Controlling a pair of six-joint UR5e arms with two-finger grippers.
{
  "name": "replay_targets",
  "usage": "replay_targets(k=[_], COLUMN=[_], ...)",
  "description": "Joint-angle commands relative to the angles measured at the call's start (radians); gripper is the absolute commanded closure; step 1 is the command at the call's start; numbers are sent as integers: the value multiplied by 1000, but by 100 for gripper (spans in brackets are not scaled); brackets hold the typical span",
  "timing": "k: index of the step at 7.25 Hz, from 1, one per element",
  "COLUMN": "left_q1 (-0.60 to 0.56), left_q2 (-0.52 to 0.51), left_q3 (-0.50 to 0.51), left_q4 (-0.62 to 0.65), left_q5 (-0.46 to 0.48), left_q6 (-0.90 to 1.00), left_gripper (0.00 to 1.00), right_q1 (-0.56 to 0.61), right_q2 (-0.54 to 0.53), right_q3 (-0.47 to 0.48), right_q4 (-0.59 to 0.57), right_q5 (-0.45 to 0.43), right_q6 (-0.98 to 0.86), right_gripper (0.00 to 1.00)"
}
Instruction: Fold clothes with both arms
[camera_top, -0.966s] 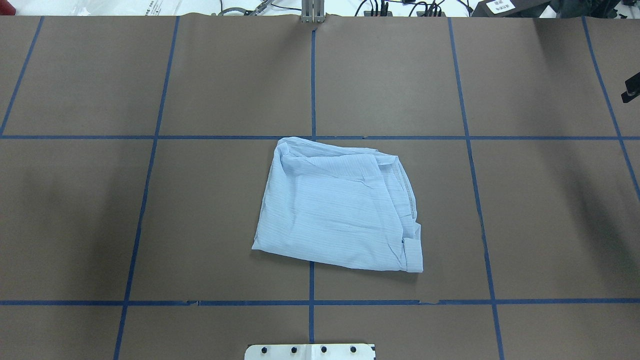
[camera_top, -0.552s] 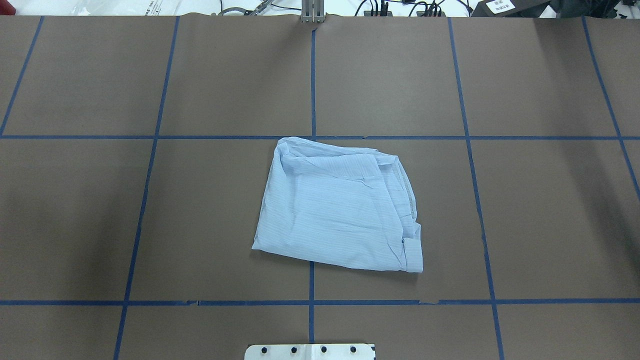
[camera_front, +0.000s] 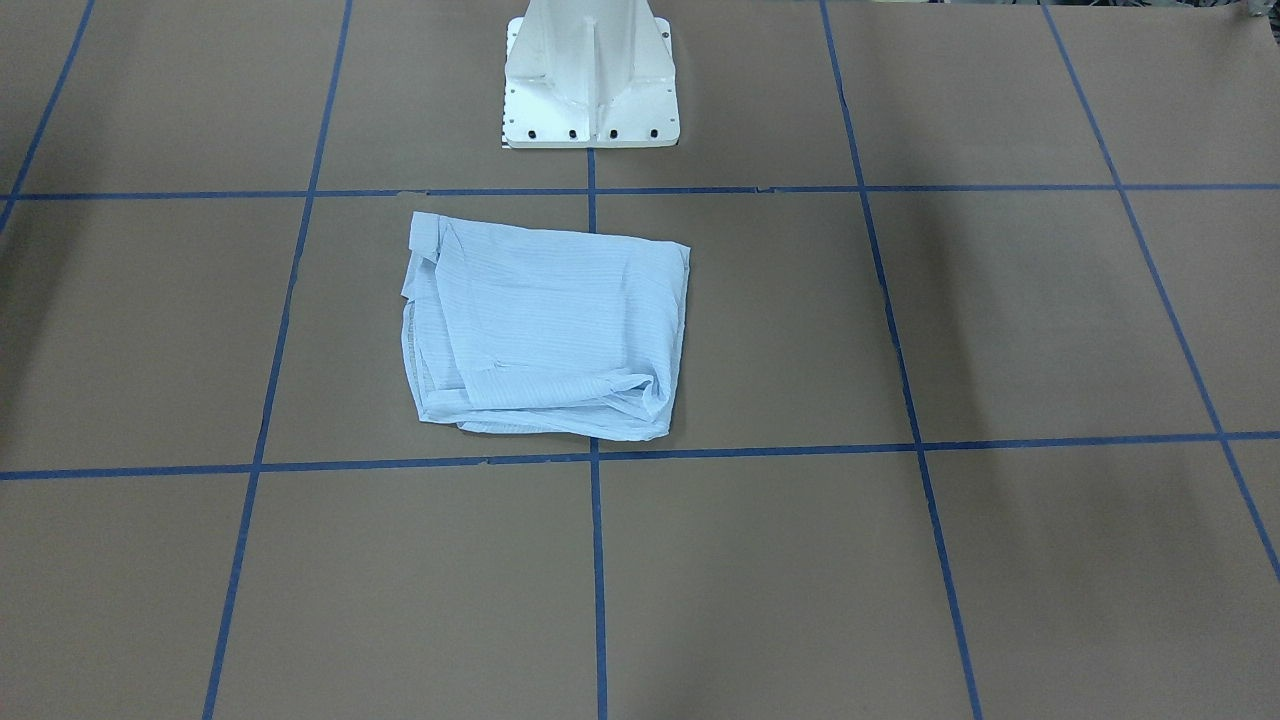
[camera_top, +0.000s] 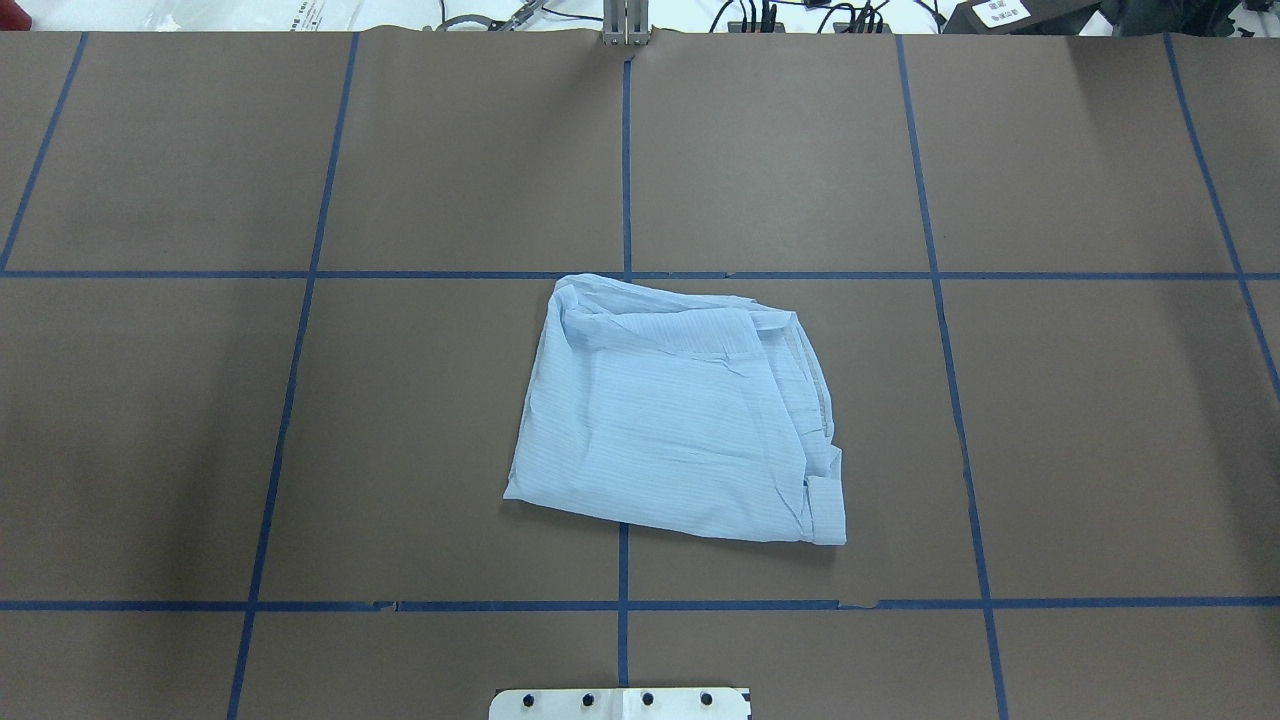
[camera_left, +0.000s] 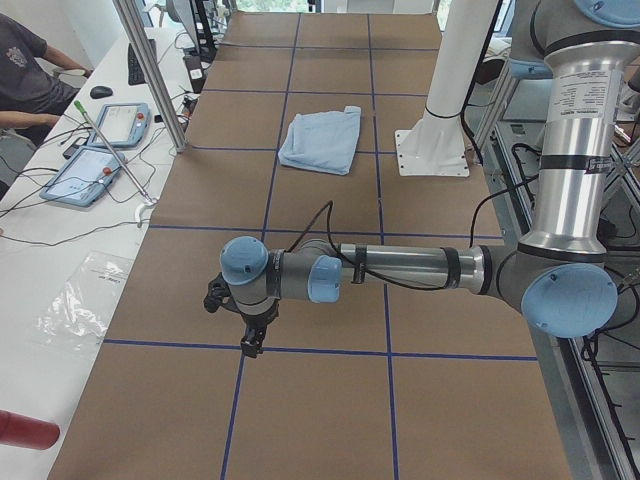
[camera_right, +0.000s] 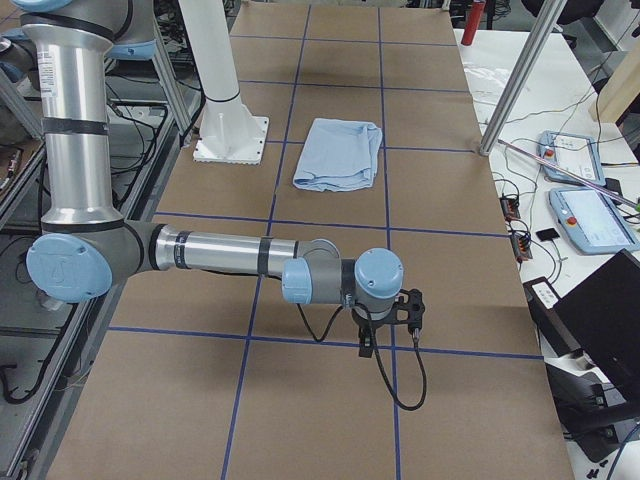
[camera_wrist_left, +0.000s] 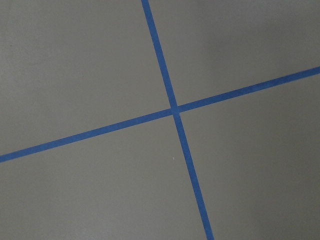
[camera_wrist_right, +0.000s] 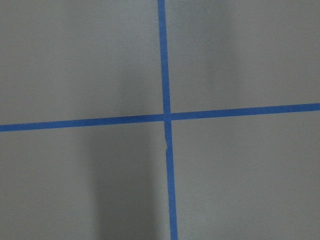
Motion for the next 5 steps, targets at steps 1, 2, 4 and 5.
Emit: replay_targets(k=[1, 2, 4, 5], left_q1=[-1, -1, -2, -2], left_q2=[4, 4, 5, 5], left_q3=[-11, -16, -24, -24], left_q4=[0, 0, 0, 0], left_q5=[0, 0, 3, 4], left_q6=[-3, -4, -6, -6], left_gripper=[0, 0, 0, 0], right_q1=[38, 37, 29, 29], right_q2=[-43, -54, -57, -57], right_q3=[82, 168, 216, 213], right_q4=[-52, -119, -188, -190], right_q5=[-17, -60, -105, -98], right_q6=[-25, -20, -13, -13], right_gripper=[0, 0, 0, 0])
